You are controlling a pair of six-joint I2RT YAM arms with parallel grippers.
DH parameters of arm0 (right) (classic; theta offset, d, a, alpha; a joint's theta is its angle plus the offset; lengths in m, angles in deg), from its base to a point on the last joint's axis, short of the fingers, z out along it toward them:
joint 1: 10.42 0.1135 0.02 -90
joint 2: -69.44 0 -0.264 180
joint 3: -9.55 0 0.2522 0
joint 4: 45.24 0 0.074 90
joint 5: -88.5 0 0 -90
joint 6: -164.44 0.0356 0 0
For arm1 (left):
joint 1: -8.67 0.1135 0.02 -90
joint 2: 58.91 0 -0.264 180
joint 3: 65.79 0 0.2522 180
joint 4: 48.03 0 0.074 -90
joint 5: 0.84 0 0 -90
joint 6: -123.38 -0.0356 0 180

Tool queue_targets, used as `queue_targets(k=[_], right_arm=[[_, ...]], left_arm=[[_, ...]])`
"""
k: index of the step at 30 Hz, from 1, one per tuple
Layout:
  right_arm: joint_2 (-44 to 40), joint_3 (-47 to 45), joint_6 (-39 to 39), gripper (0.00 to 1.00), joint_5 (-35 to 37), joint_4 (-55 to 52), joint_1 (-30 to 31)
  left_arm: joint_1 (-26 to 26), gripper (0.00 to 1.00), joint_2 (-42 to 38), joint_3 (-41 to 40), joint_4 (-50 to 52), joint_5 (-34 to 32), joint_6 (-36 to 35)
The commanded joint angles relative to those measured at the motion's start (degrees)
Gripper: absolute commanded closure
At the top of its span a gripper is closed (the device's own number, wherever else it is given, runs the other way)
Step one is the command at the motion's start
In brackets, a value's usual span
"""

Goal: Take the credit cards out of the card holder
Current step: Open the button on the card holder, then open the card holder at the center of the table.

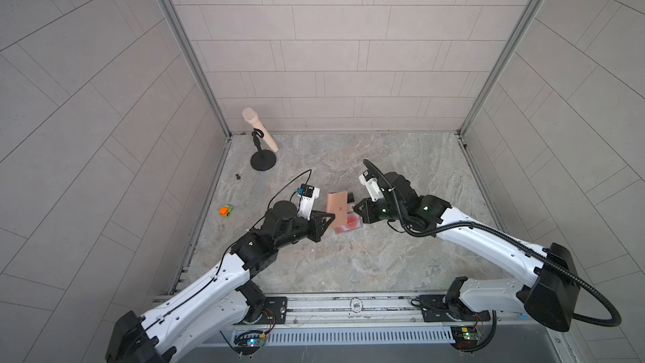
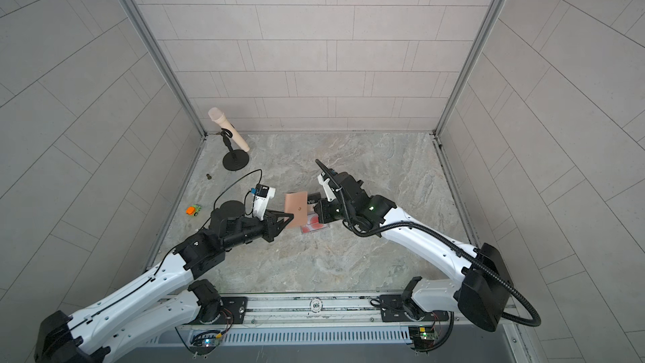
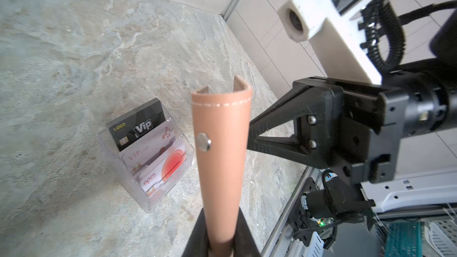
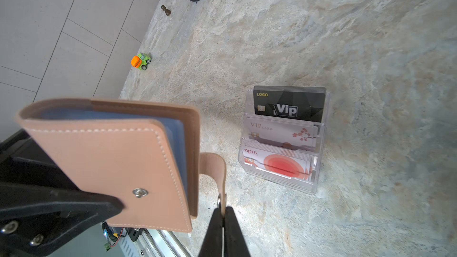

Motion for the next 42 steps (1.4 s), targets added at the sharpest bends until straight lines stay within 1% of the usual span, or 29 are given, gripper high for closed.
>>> queue_targets(k=[1,3,7,10,19,22,27,30,35,42], right_arm=[[-2.73,-1.70,-0.55,0.89,-3.10,1.54,-1.70],[-3.97,-2.77,-0.57,0.85,-4.05,2.26,-2.74],[-6.78,-5.12,-0.35,0.71,-6.39,4.72,-4.33],[-9.22,-6.82,0.37,0.63,-8.23,6.91,-5.42],[-17.92,-11.80,1.80,0.53,-10.99,10.02,-8.69],[-20.15,-13.15,2.45,0.52,-12.24,11.75,-9.05],[-22.90,-15.94,4.05,0.53,-14.70,16.66,-9.13],[-24.57,-17.68,5.41,0.56,-16.03,19.99,-9.08],[-26.69,-19.17,6.36,0.64,-16.60,22.51,-9.08],[-26.09,-20.73,9.55,0.71,-19.02,28.65,-9.13]], left_arm=[[0.45,1.00,0.47,0.45,-6.62,6.00,-0.52],[0.54,1.00,1.38,0.53,-8.46,7.88,-0.13],[0.55,1.00,4.01,1.35,-11.98,11.60,0.88],[0.63,1.00,5.86,1.85,-15.33,13.99,2.03],[2.54,1.00,8.36,3.90,-22.57,21.64,4.91],[2.83,1.00,9.24,4.21,-26.41,24.45,6.81],[2.83,1.00,10.68,5.07,-29.91,26.88,9.09],[2.83,1.00,11.39,5.39,-31.89,27.82,10.28],[2.83,1.00,12.63,5.68,-35.51,29.95,12.52],[2.83,1.00,14.72,5.15,-42.62,32.53,16.91]])
